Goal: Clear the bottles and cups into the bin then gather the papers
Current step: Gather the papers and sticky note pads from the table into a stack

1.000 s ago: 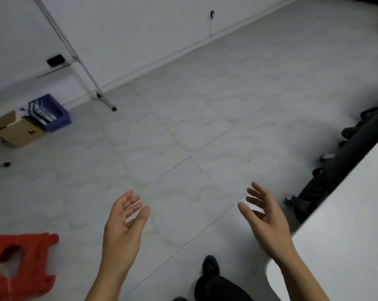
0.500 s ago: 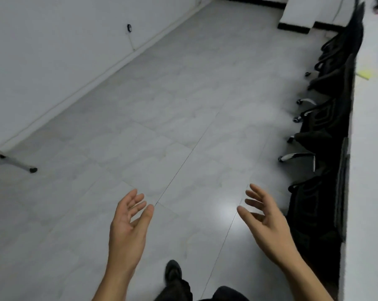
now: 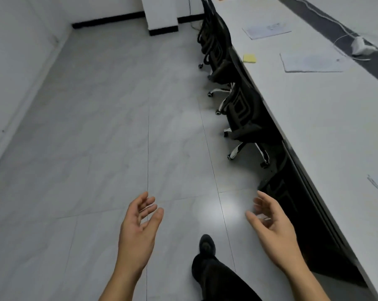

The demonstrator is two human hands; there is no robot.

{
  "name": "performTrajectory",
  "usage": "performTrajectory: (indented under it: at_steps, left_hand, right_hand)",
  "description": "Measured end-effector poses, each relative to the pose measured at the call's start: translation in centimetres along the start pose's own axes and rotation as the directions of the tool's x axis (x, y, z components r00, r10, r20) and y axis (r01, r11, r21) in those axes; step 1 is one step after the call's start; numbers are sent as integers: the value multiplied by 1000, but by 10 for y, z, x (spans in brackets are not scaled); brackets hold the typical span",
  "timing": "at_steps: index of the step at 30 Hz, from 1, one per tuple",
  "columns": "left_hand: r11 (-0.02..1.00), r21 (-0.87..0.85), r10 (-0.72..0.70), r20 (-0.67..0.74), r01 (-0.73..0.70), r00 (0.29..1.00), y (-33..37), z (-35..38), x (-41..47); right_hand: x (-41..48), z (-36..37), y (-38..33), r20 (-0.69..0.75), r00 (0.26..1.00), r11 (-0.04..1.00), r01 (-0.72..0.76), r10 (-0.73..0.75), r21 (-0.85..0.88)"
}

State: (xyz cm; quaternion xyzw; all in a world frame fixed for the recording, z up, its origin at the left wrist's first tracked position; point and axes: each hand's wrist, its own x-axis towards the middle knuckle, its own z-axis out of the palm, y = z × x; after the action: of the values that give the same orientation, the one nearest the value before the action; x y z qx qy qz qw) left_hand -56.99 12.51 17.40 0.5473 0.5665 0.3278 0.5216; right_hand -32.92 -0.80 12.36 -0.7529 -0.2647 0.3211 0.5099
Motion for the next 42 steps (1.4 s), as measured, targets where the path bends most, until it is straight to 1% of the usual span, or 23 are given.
performTrajectory:
  at_steps: [2,3,8,11,13,16,18,21,23,27,29,32,37,39,42]
  left_hand:
    - [1000,10,-12,27,11,1000,22,5,50]
    - [1000,5,0,22,0,1000,36,6,75]
    - [999,-40,31,-41,-32,999,88,4,195]
    - [998,-67,16,-57,-19,998,100,7,265]
    - [997,-77,-4,-48,0,999,101,14,316]
    - [995,-93,-36,-33,33,999,104,29,408]
    - [995,-87,-50,14,51,999,112,38,474]
    - [997,-54,-42,98,47,994,154,59,571]
    - [1000,-22,6,165,-2,986,187,78,634]
    - [995,29,80,324,-95,942,248,129,736]
    - [990,48,102,383,-130,918,270,163,782]
    - [984,73,113,449,-162,887,287,223,845]
    - [978,103,105,504,-181,857,320,330,936]
    - [969,105,128,554,-222,823,347,369,967]
    - [953,74,188,617,-295,764,390,428,1011]
  right_hand:
    - [49,20,-24,11,1000,1000,-15,15,11]
    - [74,30,-41,15,1000,1000,7,-8,19]
    - [198,79,-117,84,993,996,85,-83,-23]
    - [266,109,-138,126,989,995,83,-77,-49]
    - [314,131,-144,128,990,994,72,-61,-85]
    - [389,165,-150,76,996,994,54,-47,-100]
    - [434,183,-158,36,999,994,19,-15,-109]
    - [493,195,-187,-56,998,996,-29,24,-82]
    - [537,195,-210,-139,990,998,-42,35,-48]
    - [611,187,-240,-311,949,998,-49,58,38]
    - [652,184,-247,-364,928,996,-61,82,69]
    - [719,181,-241,-412,903,990,-85,124,111]
    - [847,159,-234,-483,856,977,-104,183,186]
    - [896,142,-246,-510,837,971,-97,197,216]
    - [959,111,-271,-567,803,979,-95,182,179]
